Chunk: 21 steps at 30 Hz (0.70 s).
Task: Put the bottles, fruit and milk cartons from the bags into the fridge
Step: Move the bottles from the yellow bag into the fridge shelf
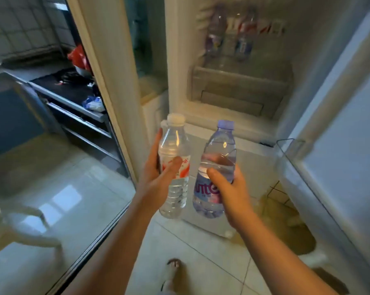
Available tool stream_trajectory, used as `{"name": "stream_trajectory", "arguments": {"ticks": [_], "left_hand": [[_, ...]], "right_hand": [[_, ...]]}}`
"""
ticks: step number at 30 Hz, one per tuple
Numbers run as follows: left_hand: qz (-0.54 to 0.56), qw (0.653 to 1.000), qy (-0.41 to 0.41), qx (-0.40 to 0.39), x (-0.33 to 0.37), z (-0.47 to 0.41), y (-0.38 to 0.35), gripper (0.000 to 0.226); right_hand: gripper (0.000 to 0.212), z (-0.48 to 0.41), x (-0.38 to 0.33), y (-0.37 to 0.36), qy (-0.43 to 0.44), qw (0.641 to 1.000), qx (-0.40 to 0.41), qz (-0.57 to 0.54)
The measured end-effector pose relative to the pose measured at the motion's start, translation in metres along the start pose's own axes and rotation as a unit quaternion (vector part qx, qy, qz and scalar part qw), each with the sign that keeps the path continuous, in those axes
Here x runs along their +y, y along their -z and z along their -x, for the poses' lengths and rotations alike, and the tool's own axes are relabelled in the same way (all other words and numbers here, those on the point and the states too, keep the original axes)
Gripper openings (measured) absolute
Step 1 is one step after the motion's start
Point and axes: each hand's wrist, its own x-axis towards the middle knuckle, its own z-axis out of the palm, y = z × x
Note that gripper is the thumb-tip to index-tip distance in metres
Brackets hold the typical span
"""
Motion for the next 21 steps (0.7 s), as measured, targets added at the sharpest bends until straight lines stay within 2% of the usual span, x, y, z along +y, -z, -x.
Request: {"name": "stream_trajectory", "arguments": {"ticks": [4, 7, 11, 14, 21], "left_hand": [[0.052, 0.996, -0.014, -0.066, -0.015, -0.080, -0.039, 0.081], [0.092, 0.990, -0.030, -0.107, -0.018, -0.142, -0.069, 0.065], [0.116, 0.983, -0.056, -0.130, -0.012, -0.226, -0.098, 0.079], [0.123, 0.977, -0.090, -0.147, -0.006, -0.288, -0.115, 0.071], [0.166, 0.957, -0.152, -0.182, 0.021, -0.404, -0.161, 0.080]], "right_hand": [[0.053, -0.060, -0.014, 0.012, 0.044, 0.997, 0.067, 0.002], [0.059, -0.114, -0.026, 0.017, 0.086, 0.989, 0.118, 0.008], [0.063, -0.190, -0.049, 0.023, 0.136, 0.978, 0.155, 0.017], [0.059, -0.244, -0.066, 0.025, 0.177, 0.968, 0.178, 0.022], [0.051, -0.348, -0.108, 0.037, 0.256, 0.941, 0.219, 0.029]]}}
